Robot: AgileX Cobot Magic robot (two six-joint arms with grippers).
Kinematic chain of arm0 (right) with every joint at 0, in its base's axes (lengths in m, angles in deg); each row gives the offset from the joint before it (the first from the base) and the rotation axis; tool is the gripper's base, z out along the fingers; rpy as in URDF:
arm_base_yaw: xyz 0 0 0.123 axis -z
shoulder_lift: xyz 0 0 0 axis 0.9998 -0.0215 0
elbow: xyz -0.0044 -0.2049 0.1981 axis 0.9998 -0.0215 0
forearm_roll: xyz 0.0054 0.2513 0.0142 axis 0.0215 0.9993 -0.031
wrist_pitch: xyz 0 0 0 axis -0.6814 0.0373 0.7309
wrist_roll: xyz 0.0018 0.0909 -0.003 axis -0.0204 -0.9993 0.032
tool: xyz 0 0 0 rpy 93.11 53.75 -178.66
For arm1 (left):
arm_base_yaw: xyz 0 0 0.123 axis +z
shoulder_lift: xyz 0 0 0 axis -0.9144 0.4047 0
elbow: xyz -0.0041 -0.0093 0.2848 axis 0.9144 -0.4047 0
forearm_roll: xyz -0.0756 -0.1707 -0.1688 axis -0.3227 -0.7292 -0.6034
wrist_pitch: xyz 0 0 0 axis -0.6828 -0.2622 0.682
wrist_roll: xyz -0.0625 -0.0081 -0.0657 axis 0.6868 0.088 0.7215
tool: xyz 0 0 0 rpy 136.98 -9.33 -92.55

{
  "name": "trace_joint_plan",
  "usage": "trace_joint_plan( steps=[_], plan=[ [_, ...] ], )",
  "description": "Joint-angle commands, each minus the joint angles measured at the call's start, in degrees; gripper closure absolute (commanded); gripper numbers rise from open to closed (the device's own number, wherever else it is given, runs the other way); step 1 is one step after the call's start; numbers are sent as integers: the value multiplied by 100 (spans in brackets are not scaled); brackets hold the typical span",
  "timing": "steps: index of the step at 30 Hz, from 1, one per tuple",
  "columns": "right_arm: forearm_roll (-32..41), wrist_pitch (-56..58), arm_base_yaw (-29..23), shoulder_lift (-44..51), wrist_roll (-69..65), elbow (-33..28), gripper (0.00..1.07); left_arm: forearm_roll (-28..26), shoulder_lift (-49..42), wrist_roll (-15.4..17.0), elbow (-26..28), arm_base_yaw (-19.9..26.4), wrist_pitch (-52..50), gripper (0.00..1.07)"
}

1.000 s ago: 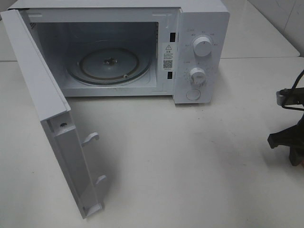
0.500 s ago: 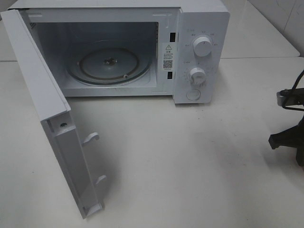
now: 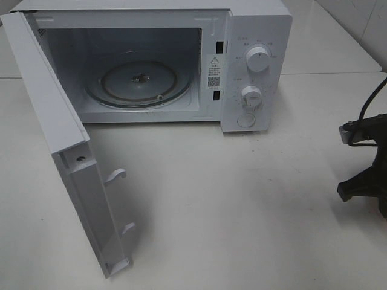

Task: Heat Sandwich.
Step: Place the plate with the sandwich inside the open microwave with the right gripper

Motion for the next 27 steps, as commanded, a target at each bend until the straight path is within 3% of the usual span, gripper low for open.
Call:
trace_joint_plan(
  steps=[1, 13, 27],
  plan=[
    [-275, 321, -229, 6, -149, 17, 107, 6, -132, 34, -11, 11, -86, 7],
    [-407, 900, -905, 69, -223, 17, 107, 6, -132, 34, -11, 11, -86, 7],
    [-372, 1736, -1702, 1180, -74, -17, 107, 6, -132, 34, -11, 11, -86, 7]
  ],
)
